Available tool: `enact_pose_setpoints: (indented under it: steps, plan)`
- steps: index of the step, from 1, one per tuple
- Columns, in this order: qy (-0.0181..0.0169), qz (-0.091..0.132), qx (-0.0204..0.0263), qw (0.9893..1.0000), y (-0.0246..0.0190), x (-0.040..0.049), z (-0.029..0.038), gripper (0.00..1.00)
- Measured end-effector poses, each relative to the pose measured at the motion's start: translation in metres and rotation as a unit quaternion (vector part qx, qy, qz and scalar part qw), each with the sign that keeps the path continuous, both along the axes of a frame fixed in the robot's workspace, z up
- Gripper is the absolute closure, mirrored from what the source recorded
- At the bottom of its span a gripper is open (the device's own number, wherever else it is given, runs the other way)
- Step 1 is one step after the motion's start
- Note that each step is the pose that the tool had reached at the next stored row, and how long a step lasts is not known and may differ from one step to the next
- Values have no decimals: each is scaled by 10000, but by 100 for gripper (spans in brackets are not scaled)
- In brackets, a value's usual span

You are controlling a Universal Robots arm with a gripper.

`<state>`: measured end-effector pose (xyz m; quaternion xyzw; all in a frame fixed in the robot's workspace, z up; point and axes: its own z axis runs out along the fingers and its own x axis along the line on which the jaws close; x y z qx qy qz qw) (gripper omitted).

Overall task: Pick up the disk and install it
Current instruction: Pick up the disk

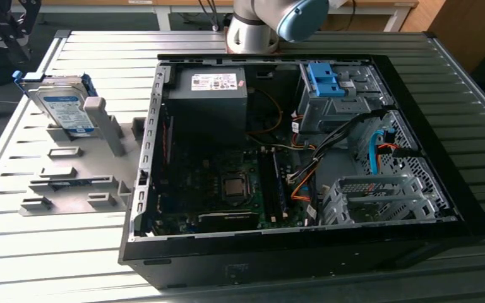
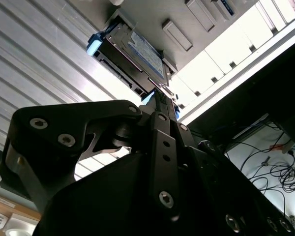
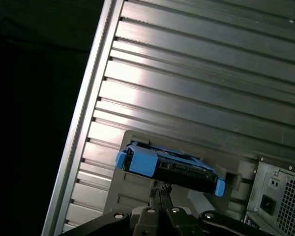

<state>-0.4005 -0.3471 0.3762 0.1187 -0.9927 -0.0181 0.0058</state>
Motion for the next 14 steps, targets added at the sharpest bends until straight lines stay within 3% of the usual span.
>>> enact_pose_setpoints:
  steps: [14]
  plan:
    - [0, 83, 0, 10000, 0, 0, 0, 89]
